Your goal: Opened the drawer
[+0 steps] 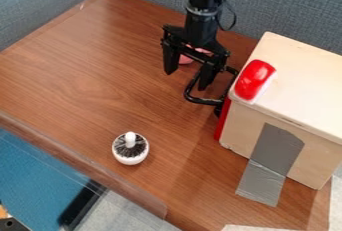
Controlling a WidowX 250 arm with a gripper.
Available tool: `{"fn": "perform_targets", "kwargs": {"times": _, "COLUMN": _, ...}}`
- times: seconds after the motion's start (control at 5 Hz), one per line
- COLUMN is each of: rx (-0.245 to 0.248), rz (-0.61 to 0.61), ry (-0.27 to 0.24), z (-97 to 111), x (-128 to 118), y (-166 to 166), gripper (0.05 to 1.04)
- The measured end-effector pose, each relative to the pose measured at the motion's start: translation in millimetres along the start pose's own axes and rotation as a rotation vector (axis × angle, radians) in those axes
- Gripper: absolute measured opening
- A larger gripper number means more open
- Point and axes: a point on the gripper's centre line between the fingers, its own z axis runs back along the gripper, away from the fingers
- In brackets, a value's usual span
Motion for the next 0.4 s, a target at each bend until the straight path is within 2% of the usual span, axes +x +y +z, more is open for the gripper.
{"fn": "perform_targets", "kwargs": {"times": 0.2, "rx": 0.001, "rz": 0.018, "ry": 0.023, "z": -12, "x": 5, "y": 0, "gripper": 1.001}}
{"fn": "perform_targets", "kwargs": {"times": 0.4, "rx": -0.002, "rz": 0.024, "ry": 0.054, "z": -25, "x": 3, "y": 0, "gripper": 0.941}}
